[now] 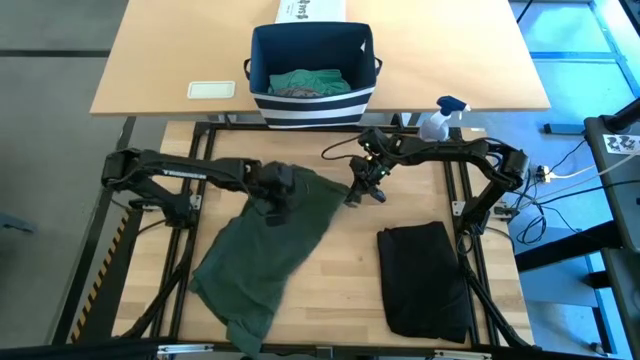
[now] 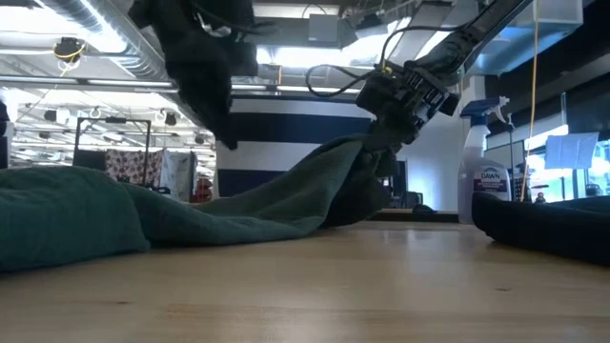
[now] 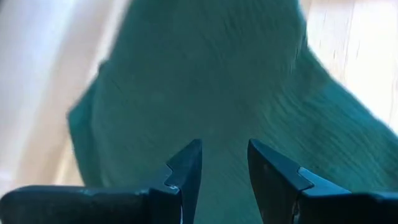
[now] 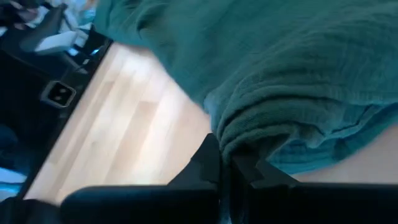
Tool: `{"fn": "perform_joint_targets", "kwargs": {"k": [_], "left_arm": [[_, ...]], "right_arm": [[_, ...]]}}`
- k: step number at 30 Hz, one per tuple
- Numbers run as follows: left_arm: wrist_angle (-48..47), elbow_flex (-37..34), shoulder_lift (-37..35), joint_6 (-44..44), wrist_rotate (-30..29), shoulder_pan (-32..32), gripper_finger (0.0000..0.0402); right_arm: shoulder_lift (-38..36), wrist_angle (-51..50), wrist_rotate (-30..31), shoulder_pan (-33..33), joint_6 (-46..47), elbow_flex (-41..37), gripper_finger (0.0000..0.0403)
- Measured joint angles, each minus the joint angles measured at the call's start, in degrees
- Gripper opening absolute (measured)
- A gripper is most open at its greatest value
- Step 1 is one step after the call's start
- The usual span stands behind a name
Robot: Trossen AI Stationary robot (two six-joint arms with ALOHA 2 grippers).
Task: Fold Laundry from Bin
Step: Fold the green polo shirt
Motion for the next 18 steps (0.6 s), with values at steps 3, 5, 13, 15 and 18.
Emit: {"fn": "perform_joint_targets", "kwargs": {"k": [3,5,13,15,18], "left_arm": [[0.4,0.0,3.9,-0.5,-0.1,-1.3,0.0124],[0.4,0.0,6.6,-0.9,-1.5,-2.0,0.0124],[0.8,-0.6,13.2,-1.2,-1.6,-2.8,0.0124],[0.6,-2.0,13.4,-1.2,-1.1,-2.8,0.0124],[0.4,-4.9,13.4,-1.2,1.8,-2.8,0.0124]], "right_arm": [[0.0,-1.4,-0.5,0.0,0.0,0.0,0.0002],[0.0,-2.8,-0.2,0.0,-1.0,0.0,0.0002],[0.0,-8.3,-0.1,0.0,-5.3,0.0,0.0002],[0.0,-9.7,-0.1,0.0,-6.2,0.0,0.0002],[0.0,-12.4,-0.1,0.0,-8.0,0.0,0.0001]]}}
